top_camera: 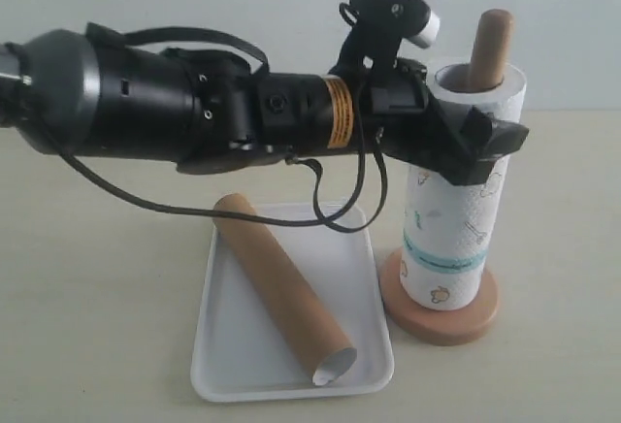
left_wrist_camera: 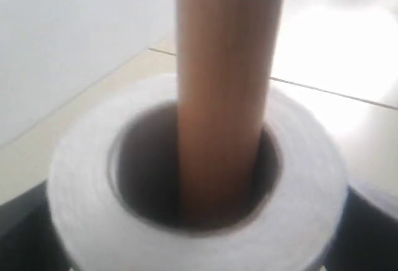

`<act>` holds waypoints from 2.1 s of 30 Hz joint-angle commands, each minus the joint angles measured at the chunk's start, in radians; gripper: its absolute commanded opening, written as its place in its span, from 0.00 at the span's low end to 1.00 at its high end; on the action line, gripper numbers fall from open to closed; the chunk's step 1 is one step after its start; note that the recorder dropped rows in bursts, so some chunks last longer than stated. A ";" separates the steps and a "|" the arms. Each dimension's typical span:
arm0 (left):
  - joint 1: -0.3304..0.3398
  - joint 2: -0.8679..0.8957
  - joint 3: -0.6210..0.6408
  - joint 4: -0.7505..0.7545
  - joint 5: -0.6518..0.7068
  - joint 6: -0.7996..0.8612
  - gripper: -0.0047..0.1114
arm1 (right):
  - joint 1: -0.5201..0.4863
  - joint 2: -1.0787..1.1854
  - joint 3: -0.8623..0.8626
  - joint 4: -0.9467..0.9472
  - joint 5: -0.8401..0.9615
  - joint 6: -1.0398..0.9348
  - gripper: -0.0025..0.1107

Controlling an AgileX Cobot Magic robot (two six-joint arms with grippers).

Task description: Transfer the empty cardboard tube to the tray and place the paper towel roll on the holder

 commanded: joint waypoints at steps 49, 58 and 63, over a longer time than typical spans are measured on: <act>0.070 -0.973 0.476 0.858 0.023 -0.886 0.08 | 0.001 -0.004 -0.001 -0.003 -0.008 0.004 0.02; 0.070 -0.967 0.659 0.569 0.083 -0.685 0.08 | 0.001 -0.004 -0.001 -0.003 -0.008 0.004 0.02; 0.070 -0.967 0.709 0.410 0.066 -0.623 0.08 | 0.001 -0.004 -0.001 -0.003 -0.008 0.004 0.02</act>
